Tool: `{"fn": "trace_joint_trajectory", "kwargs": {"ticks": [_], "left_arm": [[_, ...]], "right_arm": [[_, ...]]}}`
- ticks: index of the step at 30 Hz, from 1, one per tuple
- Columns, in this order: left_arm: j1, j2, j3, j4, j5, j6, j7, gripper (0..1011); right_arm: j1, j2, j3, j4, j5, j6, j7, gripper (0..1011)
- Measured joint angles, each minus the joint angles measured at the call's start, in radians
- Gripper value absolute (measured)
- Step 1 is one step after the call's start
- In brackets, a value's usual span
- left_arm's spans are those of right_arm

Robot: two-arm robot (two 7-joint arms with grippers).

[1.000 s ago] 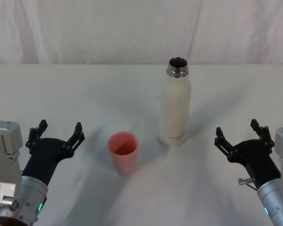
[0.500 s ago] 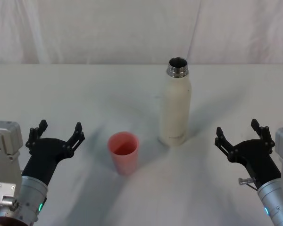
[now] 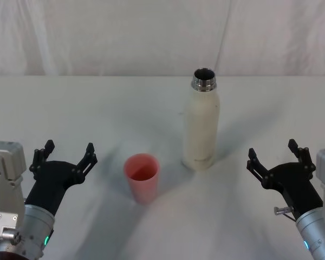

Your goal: Grasp the thermos with one hand and pour water into the cup lid.

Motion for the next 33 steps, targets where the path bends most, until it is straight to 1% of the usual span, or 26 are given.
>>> {"fn": "trace_joint_trajectory", "kwargs": {"ticks": [33], "left_arm": [[0.000,0.000,0.000,0.000,0.000,0.000,0.000,1001]], "right_arm": [[0.000,0.000,0.000,0.000,0.000,0.000,0.000,1001]]}}
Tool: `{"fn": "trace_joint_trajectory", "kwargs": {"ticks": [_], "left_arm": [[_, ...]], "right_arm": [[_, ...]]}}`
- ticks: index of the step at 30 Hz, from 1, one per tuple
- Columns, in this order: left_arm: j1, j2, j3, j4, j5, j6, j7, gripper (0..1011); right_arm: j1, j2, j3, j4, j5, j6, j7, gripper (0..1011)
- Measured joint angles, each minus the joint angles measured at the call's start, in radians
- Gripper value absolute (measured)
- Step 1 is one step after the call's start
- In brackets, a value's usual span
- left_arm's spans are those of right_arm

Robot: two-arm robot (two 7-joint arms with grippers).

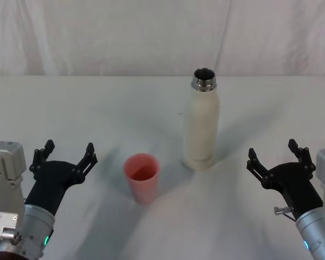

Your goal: Grasp the thermos with one hand and pour water into the cup lid.

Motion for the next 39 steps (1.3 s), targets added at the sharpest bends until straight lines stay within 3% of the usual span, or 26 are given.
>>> {"fn": "trace_joint_trajectory", "kwargs": {"ticks": [14,28,39], "left_arm": [[0.000,0.000,0.000,0.000,0.000,0.000,0.000,1001],[0.000,0.000,0.000,0.000,0.000,0.000,0.000,1001],[0.000,0.000,0.000,0.000,0.000,0.000,0.000,1001]], "right_arm": [[0.000,-0.004,0.004,0.000,0.000,0.000,0.004,1001],[0.012,-0.041,-0.006,0.002,-0.028,0.015,0.060,1001],[0.058,-0.078,-0.021,0.035,-0.050,0.035,0.112,1001]]}}
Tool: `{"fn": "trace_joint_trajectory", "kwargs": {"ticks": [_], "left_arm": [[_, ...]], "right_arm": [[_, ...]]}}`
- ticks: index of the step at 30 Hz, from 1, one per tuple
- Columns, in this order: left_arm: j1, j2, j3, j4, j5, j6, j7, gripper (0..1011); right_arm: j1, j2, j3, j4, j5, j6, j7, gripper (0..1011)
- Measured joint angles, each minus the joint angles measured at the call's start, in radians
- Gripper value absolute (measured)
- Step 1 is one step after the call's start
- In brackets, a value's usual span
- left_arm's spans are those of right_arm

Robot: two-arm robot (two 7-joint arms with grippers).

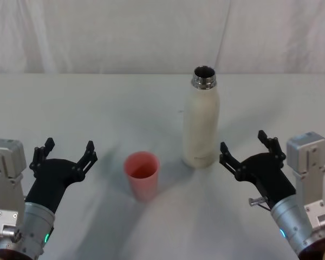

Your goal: Grasp the thermos with one hand and pour water into the cup lid.

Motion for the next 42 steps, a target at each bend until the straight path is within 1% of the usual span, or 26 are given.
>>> {"fn": "trace_joint_trajectory", "kwargs": {"ticks": [5,8,17,30,42], "left_arm": [[0.000,0.000,0.000,0.000,0.000,0.000,0.000,1001],[0.000,0.000,0.000,0.000,0.000,0.000,0.000,1001],[0.000,0.000,0.000,0.000,0.000,0.000,0.000,1001],[0.000,0.000,0.000,0.000,0.000,0.000,0.000,1001],[0.000,0.000,0.000,0.000,0.000,0.000,0.000,1001]], "right_arm": [[0.023,-0.015,-0.002,0.024,0.001,0.011,0.026,1001],[0.043,-0.025,-0.002,0.042,0.011,0.019,0.046,1001],[0.094,-0.046,-0.013,0.085,0.027,0.032,0.070,1001],[0.148,-0.065,-0.033,0.132,0.030,0.042,0.074,1001],[0.174,-0.070,-0.046,0.154,0.021,0.047,0.074,1001]]}}
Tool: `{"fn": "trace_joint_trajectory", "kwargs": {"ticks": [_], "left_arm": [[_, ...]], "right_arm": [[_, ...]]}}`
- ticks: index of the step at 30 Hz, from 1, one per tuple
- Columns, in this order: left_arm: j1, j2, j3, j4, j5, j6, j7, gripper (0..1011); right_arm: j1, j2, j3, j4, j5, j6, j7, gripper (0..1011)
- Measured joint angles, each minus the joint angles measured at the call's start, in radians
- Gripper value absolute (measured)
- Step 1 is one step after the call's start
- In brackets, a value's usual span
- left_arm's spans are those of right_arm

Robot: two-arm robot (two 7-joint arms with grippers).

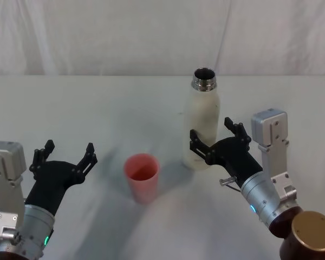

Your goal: Grasp the thermos with one hand and pour water into the cup lid.

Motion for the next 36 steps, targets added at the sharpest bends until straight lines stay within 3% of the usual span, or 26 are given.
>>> {"fn": "trace_joint_trajectory", "kwargs": {"ticks": [36], "left_arm": [[0.000,0.000,0.000,0.000,0.000,0.000,0.000,1001]], "right_arm": [[0.085,-0.030,-0.019,0.101,0.018,0.007,0.011,1001]]}}
